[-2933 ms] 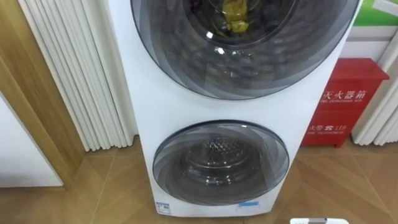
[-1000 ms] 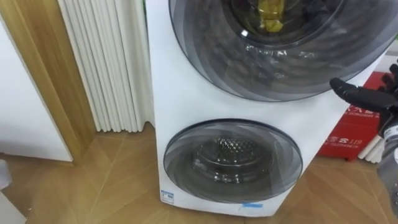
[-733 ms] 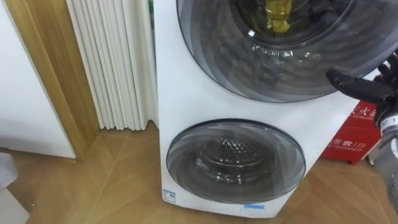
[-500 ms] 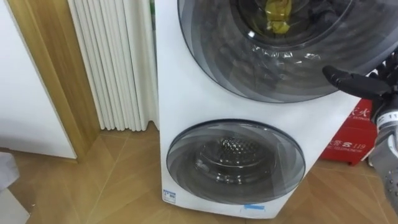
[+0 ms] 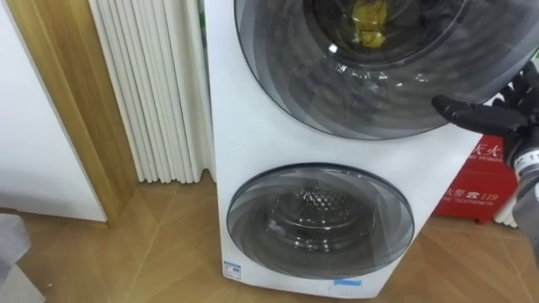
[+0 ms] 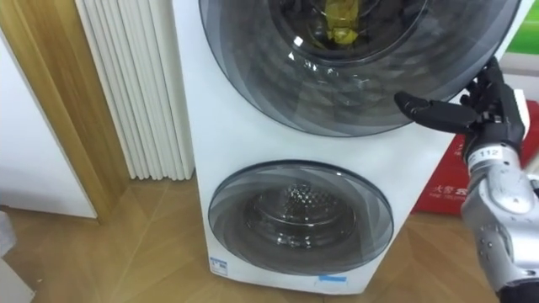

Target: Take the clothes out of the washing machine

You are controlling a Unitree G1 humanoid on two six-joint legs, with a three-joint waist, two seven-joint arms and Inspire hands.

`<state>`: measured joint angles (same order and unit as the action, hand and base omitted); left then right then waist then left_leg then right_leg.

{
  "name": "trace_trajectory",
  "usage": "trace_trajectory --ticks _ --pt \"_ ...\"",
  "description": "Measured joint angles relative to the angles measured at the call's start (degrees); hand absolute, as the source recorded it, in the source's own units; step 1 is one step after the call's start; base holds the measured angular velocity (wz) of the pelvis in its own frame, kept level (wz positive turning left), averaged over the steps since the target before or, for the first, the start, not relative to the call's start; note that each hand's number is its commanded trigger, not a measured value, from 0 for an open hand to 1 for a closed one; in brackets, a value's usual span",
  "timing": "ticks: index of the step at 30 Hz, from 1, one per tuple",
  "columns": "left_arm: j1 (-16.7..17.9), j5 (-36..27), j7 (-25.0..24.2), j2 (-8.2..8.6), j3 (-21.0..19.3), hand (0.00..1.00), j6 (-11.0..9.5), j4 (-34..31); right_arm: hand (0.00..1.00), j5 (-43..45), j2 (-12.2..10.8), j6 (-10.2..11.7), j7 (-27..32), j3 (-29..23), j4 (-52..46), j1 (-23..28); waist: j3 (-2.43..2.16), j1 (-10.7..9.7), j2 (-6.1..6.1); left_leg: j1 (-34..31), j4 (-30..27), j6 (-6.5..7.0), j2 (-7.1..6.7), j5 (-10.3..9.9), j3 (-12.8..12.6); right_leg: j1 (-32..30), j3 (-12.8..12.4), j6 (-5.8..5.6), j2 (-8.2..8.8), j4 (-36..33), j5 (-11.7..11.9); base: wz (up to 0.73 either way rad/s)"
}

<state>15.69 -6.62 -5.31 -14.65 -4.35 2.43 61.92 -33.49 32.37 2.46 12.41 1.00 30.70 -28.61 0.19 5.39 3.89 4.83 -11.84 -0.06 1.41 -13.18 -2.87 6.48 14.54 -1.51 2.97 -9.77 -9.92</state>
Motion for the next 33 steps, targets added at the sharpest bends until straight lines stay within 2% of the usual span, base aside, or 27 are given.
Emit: trace_trajectory --ticks 4,9,15,20,24,28,33 --pt "-0.19 0.05 -0.36 -0.37 -0.02 0.0 0.01 0.01 0.0 0.0 0.06 0.0 -0.57 -0.07 0.55 -0.08 0.53 -0.13 0.76 -0.39 -0.29 0.0 -0.01 0.0 0.49 -0.06 0.35 0.05 0.01 0.04 0.03 0.01" --pt "-0.7 0.07 -0.56 -0.41 -0.01 0.0 0.01 0.01 0.0 -0.01 0.79 0.0 -0.93 -0.14 0.61 -0.08 0.62 -0.23 0.55 -0.87 -0.65 0.0 0.0 -0.01 0.83 -0.18 1.04 0.07 0.0 0.04 0.04 0.06" --pt "-0.49 0.04 -0.61 -0.51 -0.46 0.0 -0.05 0.1 0.0 0.08 1.09 0.0 -1.53 -0.29 0.17 -0.08 0.48 -0.26 0.18 -1.29 -0.82 0.0 -0.01 0.0 1.13 -0.5 1.13 0.07 0.01 -0.03 0.05 0.0" --pt "-0.29 0.03 -0.72 -0.51 -0.44 0.0 -0.09 0.22 0.0 0.02 1.09 -0.02 -1.37 -0.08 -0.92 -0.07 0.08 -0.27 -0.47 -1.06 -0.8 -0.01 0.02 0.0 0.74 -0.74 1.04 0.08 0.02 -0.07 0.05 -0.02" --pt "-0.2 0.11 -0.8 -0.51 -0.44 0.0 -0.12 0.15 0.0 0.01 1.09 -0.75 -1.35 -0.18 -3.91 0.58 -0.04 -0.71 -0.7 -1.09 -0.68 -0.02 0.05 0.01 0.34 -0.97 0.58 0.1 -0.02 -0.07 0.06 -0.07" --pt "-0.4 0.11 -0.78 -0.64 -0.38 0.0 -0.44 0.02 0.0 0.11 1.08 -0.89 -1.2 -0.48 -11.25 5.8 -0.04 -0.82 -0.76 -0.65 -0.27 -0.02 0.11 0.01 -0.26 -0.94 -0.66 0.11 -0.12 -0.06 0.06 -0.17" --pt "-0.84 -0.01 -0.53 -0.58 0.06 0.0 -1.75 -0.01 0.0 0.03 1.08 -0.87 -1.31 -0.63 -16.19 9.61 0.0 -0.85 -0.74 0.41 0.54 -0.02 0.14 0.01 -0.88 -0.88 -1.98 0.12 -0.24 -0.03 0.07 -0.13"
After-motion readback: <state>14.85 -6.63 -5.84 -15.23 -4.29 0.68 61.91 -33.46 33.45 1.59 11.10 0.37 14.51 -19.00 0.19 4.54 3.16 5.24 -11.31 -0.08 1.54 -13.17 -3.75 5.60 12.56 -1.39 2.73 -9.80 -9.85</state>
